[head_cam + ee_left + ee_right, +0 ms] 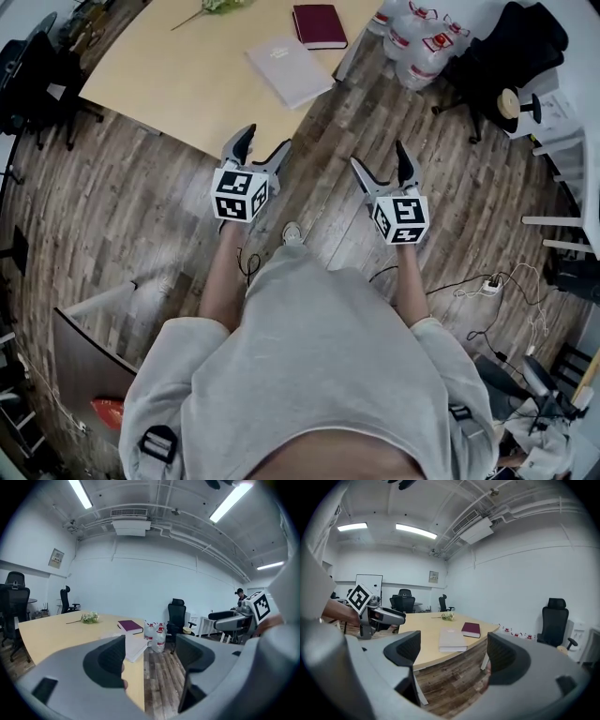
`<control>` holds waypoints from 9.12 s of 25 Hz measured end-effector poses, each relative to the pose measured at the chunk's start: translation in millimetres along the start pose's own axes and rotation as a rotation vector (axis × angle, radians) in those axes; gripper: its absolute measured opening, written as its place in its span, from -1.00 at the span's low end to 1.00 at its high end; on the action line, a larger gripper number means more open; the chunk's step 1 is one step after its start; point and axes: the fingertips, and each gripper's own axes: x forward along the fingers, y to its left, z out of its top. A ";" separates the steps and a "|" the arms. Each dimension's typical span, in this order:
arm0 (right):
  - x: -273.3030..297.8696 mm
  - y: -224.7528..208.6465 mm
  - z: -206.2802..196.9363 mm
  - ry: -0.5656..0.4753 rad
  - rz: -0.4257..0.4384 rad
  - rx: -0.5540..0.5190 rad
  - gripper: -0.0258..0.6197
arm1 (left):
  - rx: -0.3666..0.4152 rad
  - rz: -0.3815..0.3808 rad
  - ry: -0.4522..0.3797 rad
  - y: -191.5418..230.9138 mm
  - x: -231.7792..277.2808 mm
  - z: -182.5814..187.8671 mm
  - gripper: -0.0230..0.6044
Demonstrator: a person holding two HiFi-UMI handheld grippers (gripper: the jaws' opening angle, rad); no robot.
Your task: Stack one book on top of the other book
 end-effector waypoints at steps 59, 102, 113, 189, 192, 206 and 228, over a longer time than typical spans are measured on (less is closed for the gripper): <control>293.8 -264.2 37.0 0.012 0.126 0.068 0.42 | -0.050 0.127 0.121 90.6 349.8 82.5 0.17; 403.7 -62.2 39.3 0.115 0.656 -0.046 0.42 | -0.329 0.565 0.149 191.9 188.1 -0.1 0.17; 410.1 -46.9 -28.2 0.315 0.696 0.055 0.44 | -0.425 0.496 0.204 184.1 219.8 -33.6 0.18; 406.3 -23.0 -49.8 0.378 0.655 -0.039 0.14 | -0.390 0.540 0.172 178.8 246.1 -7.9 -0.03; 406.8 -26.4 -30.8 0.327 0.641 -0.040 0.12 | -0.369 0.541 0.142 179.3 243.8 10.5 -0.04; 408.7 -68.2 37.8 0.151 0.521 -0.041 -0.06 | -0.248 0.489 0.047 172.3 262.8 82.9 -0.09; 408.7 -185.4 44.3 0.126 0.260 0.061 -0.07 | -0.147 0.241 0.082 130.8 375.9 123.1 -0.09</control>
